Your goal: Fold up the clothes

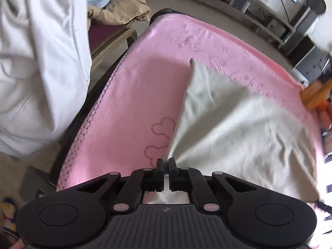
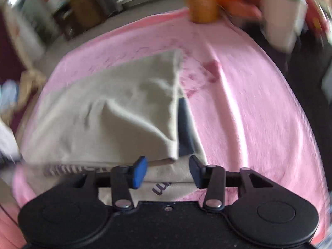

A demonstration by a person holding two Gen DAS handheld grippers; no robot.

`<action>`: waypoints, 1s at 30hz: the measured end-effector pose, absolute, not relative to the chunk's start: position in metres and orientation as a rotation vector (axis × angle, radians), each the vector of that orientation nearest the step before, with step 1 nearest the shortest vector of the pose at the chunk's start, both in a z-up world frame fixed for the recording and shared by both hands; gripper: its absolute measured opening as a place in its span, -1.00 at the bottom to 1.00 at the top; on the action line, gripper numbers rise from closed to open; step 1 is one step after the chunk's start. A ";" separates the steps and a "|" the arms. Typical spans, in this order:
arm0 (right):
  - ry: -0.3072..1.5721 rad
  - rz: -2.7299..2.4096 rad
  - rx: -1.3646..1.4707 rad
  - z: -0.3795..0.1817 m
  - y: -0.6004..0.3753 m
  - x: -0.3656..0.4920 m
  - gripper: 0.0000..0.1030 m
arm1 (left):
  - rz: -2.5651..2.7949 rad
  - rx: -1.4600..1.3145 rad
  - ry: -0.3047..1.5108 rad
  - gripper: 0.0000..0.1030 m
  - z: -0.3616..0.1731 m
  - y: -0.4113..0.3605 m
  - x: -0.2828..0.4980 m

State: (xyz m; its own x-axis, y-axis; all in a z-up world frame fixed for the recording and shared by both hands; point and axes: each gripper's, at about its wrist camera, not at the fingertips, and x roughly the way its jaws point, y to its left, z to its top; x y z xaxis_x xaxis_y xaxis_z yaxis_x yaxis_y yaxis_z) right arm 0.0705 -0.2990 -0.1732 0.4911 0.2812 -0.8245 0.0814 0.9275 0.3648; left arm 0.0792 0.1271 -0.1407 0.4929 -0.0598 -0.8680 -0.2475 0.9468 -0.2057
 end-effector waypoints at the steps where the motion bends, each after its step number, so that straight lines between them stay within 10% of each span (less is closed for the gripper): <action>1: 1.045 0.118 0.494 -0.173 -0.312 0.069 -0.10 | 0.118 -0.323 1.053 -0.94 -0.141 0.126 0.080; 15: 1.066 -0.065 1.170 -0.223 -0.360 0.071 -0.37 | 0.135 -0.315 1.088 -0.93 -0.150 0.121 0.087; 19: 1.079 -0.071 0.962 -0.210 -0.340 0.080 -0.83 | 0.124 -0.315 1.088 -0.92 -0.151 0.123 0.085; 23: 1.057 -0.070 0.711 -0.188 -0.324 0.079 -0.84 | 0.140 -0.337 1.084 -0.92 -0.150 0.130 0.082; 30: 1.092 -0.021 1.053 -0.208 -0.362 0.083 -0.59 | 0.114 -0.450 1.125 -0.50 -0.158 0.142 0.086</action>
